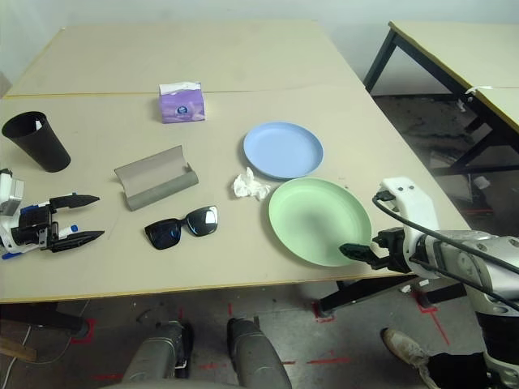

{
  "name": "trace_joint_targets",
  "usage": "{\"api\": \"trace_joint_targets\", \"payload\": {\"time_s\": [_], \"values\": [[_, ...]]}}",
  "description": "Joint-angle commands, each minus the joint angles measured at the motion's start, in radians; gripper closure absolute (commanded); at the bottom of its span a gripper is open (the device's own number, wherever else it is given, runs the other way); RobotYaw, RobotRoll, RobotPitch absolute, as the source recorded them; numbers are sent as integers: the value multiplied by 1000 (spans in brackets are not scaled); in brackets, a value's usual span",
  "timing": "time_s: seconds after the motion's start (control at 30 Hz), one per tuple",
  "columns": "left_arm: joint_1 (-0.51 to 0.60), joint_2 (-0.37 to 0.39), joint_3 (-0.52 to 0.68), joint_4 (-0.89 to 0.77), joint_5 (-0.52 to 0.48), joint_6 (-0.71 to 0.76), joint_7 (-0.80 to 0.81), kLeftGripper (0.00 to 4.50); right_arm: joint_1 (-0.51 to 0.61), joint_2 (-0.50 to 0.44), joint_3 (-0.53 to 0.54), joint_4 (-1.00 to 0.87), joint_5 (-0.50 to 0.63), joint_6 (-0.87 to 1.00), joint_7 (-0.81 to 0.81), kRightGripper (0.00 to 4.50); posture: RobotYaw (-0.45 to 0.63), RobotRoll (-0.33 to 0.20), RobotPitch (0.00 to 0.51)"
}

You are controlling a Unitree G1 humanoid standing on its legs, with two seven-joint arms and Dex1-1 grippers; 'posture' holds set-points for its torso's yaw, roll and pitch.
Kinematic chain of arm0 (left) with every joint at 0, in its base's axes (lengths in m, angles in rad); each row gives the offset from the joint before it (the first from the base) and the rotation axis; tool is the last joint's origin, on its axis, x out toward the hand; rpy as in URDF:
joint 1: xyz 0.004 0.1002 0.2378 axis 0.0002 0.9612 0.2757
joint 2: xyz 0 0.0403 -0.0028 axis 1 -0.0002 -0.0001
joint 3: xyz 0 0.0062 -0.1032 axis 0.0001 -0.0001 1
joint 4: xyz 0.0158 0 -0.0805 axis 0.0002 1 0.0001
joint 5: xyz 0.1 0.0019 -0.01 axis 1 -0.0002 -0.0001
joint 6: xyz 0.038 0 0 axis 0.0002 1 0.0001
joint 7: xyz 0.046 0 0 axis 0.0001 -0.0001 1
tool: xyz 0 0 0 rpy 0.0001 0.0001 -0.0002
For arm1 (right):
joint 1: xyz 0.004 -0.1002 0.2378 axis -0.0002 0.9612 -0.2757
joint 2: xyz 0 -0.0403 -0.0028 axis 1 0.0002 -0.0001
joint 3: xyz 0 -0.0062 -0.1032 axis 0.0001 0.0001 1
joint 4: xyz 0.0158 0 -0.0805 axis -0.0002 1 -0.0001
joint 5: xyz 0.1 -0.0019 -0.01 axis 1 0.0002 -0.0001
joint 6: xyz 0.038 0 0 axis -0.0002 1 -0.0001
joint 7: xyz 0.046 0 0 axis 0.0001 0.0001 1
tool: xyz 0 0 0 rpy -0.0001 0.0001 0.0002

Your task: Organize and tidy the items on the table.

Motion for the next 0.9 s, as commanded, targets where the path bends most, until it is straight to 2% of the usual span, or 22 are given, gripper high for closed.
{"api": "trace_joint_targets", "payload": {"time_s": [0.03,0.13,0.23,0.5,0.6,0.9], "values": [[16,6,7,-17,0,3,3,0,18,6,10,-7,15,17,12,26,-40,0,152],[17,5,6,-15,2,-5,5,0,19,11,11,-9,21,22,20,26,-39,0,151],[20,4,7,-18,1,-6,8,0,20,12,10,-9,24,18,22,655,-39,0,149],[27,4,10,-28,-3,-3,14,0,22,11,9,-10,27,10,28,3566,-39,0,152],[30,3,8,-34,-4,0,16,0,27,10,3,-10,29,9,29,4461,-41,0,153],[38,-2,5,-47,-3,5,22,0,21,8,-10,-1,25,-6,26,4461,-47,0,154]]}}
